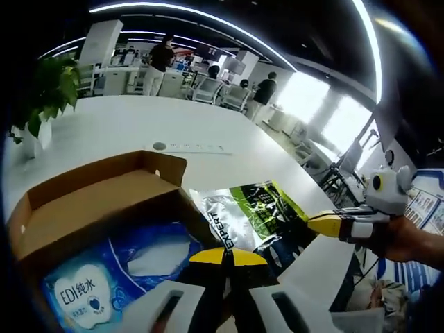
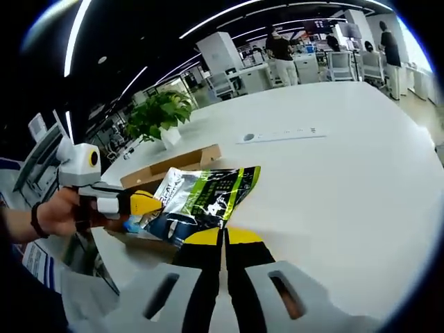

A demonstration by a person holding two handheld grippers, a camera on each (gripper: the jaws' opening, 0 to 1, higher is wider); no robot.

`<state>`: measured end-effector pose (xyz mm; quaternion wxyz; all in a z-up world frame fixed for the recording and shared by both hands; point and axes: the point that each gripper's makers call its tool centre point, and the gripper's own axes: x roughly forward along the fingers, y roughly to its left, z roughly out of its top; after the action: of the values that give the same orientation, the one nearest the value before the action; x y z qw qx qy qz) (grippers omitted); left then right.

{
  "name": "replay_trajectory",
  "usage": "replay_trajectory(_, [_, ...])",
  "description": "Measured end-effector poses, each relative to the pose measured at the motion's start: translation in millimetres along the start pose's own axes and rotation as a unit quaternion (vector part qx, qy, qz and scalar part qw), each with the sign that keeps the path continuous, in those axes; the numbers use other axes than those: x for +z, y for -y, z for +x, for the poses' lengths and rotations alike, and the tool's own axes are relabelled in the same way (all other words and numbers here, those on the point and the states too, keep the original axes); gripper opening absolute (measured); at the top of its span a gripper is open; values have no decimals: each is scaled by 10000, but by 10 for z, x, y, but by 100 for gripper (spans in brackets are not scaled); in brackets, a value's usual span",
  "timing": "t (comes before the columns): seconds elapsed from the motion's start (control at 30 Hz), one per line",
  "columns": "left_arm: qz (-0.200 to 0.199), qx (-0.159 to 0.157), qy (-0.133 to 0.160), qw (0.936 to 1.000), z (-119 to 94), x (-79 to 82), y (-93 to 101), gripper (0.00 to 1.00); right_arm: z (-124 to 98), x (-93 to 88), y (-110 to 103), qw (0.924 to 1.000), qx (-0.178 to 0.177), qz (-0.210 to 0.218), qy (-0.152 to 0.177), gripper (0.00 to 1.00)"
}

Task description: Operate the shoe box by opening the lid, removing the specified soft item, and placing it in the target area until the item is outside and the box remains undamaged.

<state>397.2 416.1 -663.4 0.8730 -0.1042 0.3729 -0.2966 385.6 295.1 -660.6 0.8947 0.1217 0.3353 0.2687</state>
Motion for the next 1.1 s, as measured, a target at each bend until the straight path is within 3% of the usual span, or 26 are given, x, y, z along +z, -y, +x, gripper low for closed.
replay_trajectory(0.63, [261,-295,-273,9989,399,-89,498,0,-390,-200,511,9990,-311,305,93,0])
replay_trajectory(1.1, [374,-398,-473,9974,643,-203,728,0,-552,-314,766,9980,-418,468,81,0])
